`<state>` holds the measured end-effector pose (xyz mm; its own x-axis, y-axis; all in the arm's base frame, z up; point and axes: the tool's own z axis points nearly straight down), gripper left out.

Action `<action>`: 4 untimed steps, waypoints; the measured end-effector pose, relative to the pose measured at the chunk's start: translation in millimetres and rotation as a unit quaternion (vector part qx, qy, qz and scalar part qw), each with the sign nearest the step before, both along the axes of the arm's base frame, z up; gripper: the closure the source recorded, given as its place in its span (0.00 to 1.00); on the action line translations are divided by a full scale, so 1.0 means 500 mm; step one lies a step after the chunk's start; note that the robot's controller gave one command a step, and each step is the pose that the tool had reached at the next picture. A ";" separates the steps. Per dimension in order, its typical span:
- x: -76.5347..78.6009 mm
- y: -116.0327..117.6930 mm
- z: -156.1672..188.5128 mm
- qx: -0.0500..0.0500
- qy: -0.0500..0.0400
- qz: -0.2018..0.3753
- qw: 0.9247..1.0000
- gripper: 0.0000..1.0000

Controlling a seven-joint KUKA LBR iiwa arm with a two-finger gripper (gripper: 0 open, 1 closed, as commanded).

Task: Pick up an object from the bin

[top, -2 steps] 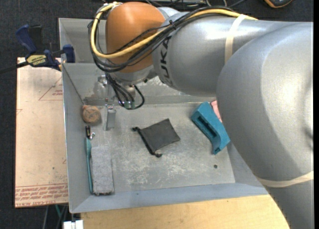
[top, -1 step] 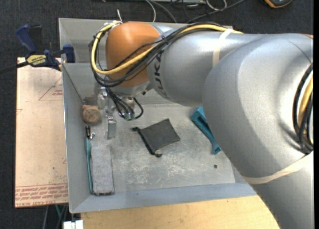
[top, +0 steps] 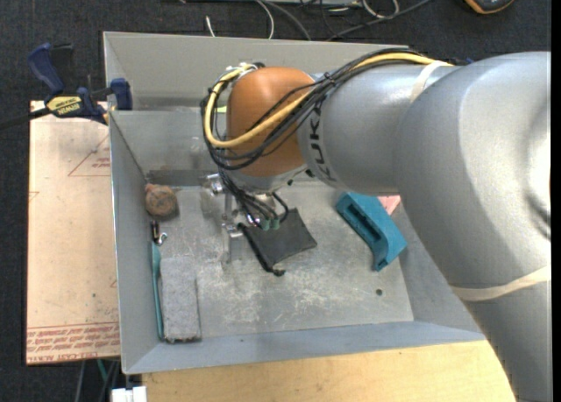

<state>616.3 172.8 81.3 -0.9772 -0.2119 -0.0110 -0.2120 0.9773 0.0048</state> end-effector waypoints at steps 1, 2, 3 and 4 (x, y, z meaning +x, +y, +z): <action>-0.019 -0.030 0.082 0.000 0.002 -0.050 0.999 0.00; -0.041 -0.093 0.075 0.000 0.002 -0.144 0.990 0.00; -0.046 -0.119 0.068 0.001 -0.002 -0.040 0.999 0.00; -0.057 -0.183 -0.008 0.001 -0.001 -0.119 0.993 0.00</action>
Offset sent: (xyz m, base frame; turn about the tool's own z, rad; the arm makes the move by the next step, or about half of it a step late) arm -0.0411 -0.1118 0.0124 -0.3027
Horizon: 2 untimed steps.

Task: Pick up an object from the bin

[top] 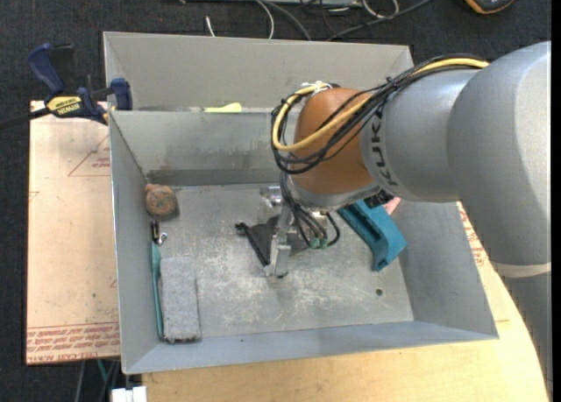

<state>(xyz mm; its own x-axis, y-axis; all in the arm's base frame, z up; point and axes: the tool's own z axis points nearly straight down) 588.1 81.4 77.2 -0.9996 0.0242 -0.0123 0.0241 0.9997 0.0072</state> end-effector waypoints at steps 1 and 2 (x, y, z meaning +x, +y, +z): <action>0.022 -0.073 -0.009 0.000 -0.006 0.130 0.991 1.00; 0.022 -0.073 -0.009 0.000 -0.006 0.130 0.991 1.00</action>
Offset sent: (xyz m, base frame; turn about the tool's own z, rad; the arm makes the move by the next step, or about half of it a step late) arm 0.0000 0.0000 0.0000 0.0000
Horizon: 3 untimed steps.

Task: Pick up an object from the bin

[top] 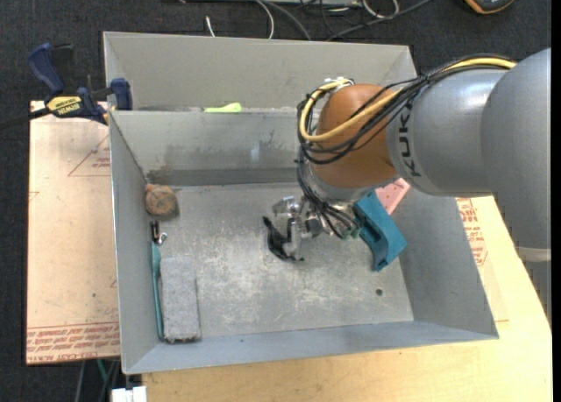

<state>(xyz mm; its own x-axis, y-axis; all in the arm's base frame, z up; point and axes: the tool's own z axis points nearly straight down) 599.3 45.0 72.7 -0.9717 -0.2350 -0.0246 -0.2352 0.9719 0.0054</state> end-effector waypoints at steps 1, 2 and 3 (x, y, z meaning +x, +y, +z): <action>-0.003 0.009 0.092 0.000 0.003 0.003 1.000 1.00; -0.020 -0.094 0.065 -0.003 -0.003 0.158 0.987 1.00; -0.091 -0.113 -0.002 -0.004 -0.013 0.208 0.978 1.00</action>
Offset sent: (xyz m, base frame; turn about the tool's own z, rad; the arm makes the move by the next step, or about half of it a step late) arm -0.0194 -0.0991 -0.0027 -0.5676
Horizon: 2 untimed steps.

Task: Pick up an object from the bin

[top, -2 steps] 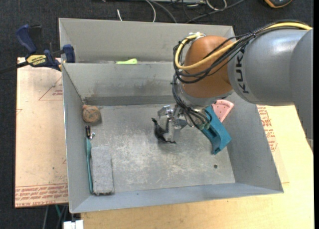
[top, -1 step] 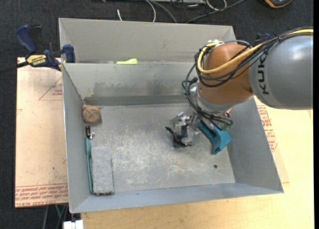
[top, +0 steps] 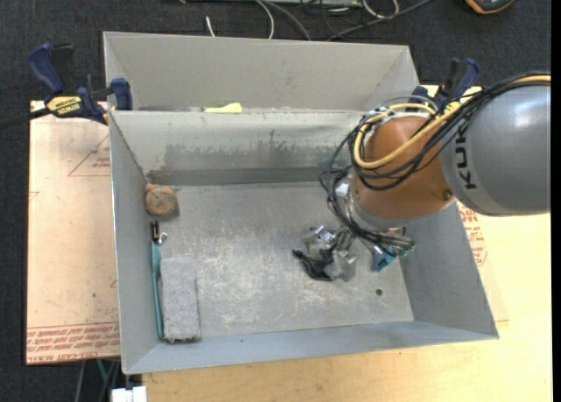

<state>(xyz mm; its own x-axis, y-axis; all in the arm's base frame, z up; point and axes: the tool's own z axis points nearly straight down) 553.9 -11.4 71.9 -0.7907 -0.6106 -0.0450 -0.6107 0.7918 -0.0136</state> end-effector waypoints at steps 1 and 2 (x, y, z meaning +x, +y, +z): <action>0.007 0.012 0.128 -0.001 0.006 0.015 1.000 1.00; 0.041 -0.037 0.106 -0.006 -0.002 0.143 0.990 1.00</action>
Offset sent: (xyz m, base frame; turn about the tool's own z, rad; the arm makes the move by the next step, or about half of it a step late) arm 0.0339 -0.0498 -0.0019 -0.5885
